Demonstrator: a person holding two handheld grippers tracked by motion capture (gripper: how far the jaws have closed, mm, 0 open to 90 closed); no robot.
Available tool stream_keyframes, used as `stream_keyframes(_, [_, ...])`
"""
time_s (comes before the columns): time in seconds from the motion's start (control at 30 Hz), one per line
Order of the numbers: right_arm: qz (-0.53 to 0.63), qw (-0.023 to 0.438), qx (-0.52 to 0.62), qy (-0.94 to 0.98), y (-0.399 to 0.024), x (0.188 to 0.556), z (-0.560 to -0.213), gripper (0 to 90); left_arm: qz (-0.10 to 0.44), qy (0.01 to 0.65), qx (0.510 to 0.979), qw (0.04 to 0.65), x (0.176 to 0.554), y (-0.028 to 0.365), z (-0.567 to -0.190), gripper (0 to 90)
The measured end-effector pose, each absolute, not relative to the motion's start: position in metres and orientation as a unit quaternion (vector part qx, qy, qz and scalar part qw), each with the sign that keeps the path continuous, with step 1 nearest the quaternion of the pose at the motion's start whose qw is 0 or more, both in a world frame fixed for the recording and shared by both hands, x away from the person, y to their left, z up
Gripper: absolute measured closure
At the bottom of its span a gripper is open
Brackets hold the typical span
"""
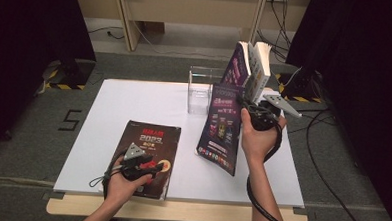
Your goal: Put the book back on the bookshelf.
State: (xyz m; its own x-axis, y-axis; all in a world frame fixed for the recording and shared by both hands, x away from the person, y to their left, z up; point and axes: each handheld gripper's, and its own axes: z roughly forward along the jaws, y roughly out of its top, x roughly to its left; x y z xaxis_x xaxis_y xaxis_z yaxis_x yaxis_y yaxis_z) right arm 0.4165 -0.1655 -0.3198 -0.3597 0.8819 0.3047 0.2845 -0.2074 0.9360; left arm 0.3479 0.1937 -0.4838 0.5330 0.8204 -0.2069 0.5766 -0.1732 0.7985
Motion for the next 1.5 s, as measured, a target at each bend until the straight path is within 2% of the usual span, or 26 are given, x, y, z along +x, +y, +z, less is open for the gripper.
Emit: stream_keyframes(1.5, [0.607,0.281,0.505,0.546,-0.167,0.431,-0.294,84.6,0.138,0.463,0.752,0.448,0.348,0.194,-0.483,41.5])
